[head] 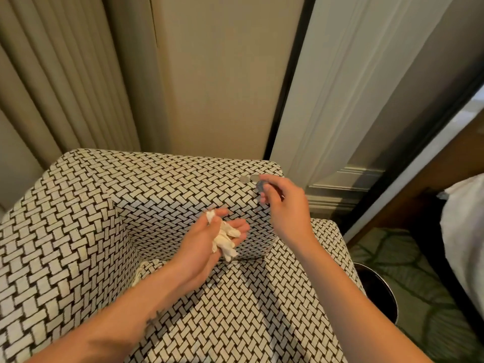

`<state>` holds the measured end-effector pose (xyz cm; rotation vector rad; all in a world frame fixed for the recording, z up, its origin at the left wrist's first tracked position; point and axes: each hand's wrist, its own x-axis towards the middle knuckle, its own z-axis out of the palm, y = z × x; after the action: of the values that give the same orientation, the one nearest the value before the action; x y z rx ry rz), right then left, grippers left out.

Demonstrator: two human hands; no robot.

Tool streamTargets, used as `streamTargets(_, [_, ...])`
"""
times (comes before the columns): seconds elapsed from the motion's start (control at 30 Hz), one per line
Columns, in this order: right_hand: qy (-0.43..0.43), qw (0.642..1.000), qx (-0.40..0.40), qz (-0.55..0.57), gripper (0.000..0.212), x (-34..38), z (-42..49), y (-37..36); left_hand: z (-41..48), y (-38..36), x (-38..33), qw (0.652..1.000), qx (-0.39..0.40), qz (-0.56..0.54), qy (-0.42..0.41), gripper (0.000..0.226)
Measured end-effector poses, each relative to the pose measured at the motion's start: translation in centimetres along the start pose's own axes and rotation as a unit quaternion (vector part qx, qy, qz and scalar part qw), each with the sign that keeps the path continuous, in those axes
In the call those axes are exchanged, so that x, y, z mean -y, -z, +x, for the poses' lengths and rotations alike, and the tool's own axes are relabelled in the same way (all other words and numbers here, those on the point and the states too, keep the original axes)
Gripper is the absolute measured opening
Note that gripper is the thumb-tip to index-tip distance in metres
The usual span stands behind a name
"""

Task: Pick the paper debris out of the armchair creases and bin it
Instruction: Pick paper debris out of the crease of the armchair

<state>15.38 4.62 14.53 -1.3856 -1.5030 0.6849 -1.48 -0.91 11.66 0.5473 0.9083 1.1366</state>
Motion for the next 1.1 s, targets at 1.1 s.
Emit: streamTargets(1.1, [0.074, 0.975, -0.006, -0.208, 0.024, -1.3, 1.7, -2.4, 0.2, 0.3, 0.5, 0.999, -0.046, 0.002, 0.002, 0.029])
